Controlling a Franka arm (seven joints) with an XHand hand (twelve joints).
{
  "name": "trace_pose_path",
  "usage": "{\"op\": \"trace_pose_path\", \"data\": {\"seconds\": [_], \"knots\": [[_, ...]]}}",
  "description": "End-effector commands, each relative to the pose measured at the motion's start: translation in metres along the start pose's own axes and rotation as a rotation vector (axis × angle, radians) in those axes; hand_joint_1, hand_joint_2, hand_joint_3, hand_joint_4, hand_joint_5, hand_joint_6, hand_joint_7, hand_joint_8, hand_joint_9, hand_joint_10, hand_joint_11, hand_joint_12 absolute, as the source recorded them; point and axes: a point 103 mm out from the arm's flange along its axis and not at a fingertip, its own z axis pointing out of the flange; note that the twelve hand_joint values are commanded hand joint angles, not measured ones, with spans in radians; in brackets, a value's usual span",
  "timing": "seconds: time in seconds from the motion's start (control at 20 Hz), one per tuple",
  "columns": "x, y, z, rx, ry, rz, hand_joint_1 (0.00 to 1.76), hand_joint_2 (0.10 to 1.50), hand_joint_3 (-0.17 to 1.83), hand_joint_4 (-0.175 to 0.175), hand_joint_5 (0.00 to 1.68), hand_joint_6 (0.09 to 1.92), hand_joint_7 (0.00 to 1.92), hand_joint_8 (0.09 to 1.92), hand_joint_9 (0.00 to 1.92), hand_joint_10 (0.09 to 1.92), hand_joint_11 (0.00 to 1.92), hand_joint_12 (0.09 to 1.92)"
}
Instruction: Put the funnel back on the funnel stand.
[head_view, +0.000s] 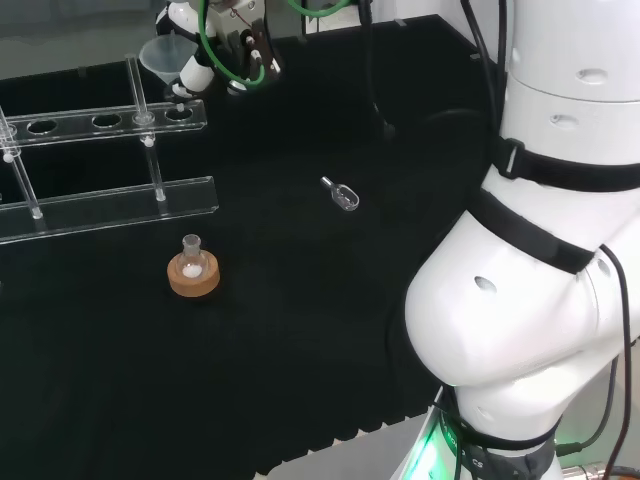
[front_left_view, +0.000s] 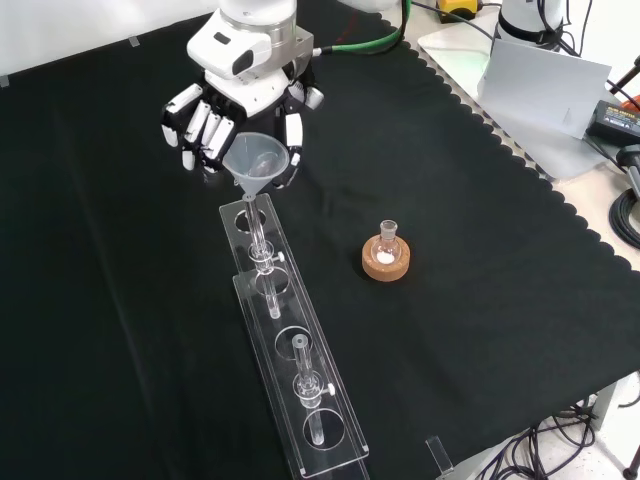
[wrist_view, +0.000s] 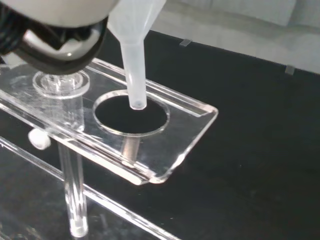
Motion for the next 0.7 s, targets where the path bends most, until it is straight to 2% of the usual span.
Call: {"op": "trace_pose_path", "data": {"seconds": [0.05,0.4,0.7], "knots": [[0.006,0.002,0.007,0.024,0.052,0.022,0.93,0.53,0.55,0.027,0.82,0.67,1.06,0.49,0.74,0.47,0.0,1.41],[0.012,-0.002,0.017,0.039,0.067,0.012,0.93,0.54,0.55,0.028,0.82,0.67,1.06,0.49,0.75,0.47,0.0,1.4],[0.012,-0.005,0.024,0.038,0.048,-0.002,0.93,0.54,0.55,0.028,0.83,0.67,1.06,0.49,0.75,0.46,0.0,1.4]]}}
